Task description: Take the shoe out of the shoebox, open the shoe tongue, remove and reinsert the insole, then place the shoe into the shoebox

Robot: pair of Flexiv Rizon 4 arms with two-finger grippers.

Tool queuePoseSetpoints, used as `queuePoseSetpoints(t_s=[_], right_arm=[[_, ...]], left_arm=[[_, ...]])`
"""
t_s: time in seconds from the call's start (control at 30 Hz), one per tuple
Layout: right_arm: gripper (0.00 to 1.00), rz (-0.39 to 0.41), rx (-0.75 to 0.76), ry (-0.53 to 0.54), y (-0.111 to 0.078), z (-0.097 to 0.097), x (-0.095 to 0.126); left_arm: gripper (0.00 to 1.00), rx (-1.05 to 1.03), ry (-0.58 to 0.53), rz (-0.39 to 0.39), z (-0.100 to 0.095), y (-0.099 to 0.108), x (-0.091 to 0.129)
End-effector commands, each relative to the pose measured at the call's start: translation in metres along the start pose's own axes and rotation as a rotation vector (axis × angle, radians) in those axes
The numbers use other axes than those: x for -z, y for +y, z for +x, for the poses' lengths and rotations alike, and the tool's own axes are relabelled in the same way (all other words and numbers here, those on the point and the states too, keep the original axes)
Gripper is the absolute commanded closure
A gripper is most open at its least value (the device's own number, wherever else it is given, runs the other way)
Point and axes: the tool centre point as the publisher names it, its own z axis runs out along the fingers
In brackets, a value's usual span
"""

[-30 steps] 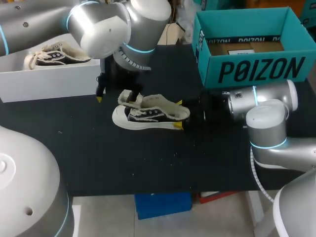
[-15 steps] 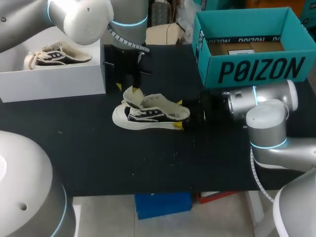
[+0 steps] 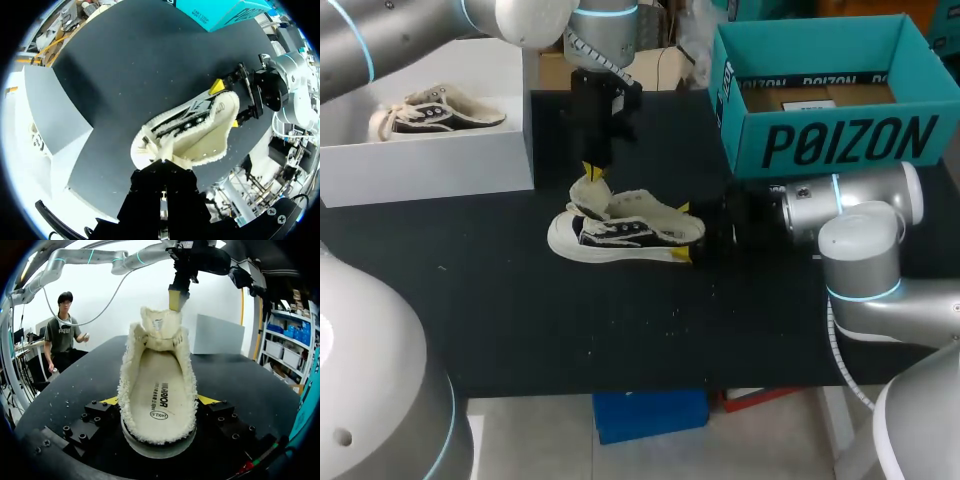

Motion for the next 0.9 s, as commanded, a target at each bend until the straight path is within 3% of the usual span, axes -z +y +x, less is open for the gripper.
queuePoseSetpoints(t_s=[0.03, 0.1, 0.27, 0.47, 0.63, 0.73, 0.9], right_arm=[[1.0, 0.0, -0.001, -0.001, -0.002, -0.001, -0.001], [1.0, 0.0, -0.001, -0.001, -0.002, -0.001, -0.001], [1.0, 0.0, -0.001, -0.001, -0.002, -0.001, -0.001], [1.0, 0.0, -0.001, -0.001, -0.002, -0.001, -0.001], [1.0, 0.0, -0.001, -0.001, -0.002, -0.001, -0.001], [1.0, 0.0, -0.001, -0.001, -0.002, -0.001, -0.001], [1.0, 0.0, -0.001, -0.001, -0.002, -0.001, -0.001]], left_arm=[[1.0, -0.125, 0.043, -0.111, -0.001, -0.017, 0.002], [1.0, -0.246, -0.076, -0.098, 0.004, -0.022, 0.008], [1.0, -0.503, -0.073, 0.067, 0.016, -0.028, 0.014], [1.0, -0.689, -0.005, 0.22, 0.03, -0.03, 0.014], [1.0, -0.765, 0.09, 0.344, 0.03, -0.03, 0.01], [1.0, -0.826, 0.182, 0.371, 0.03, -0.03, 0.008], [1.0, -0.826, 0.182, 0.371, 0.03, -0.03, 0.008]])
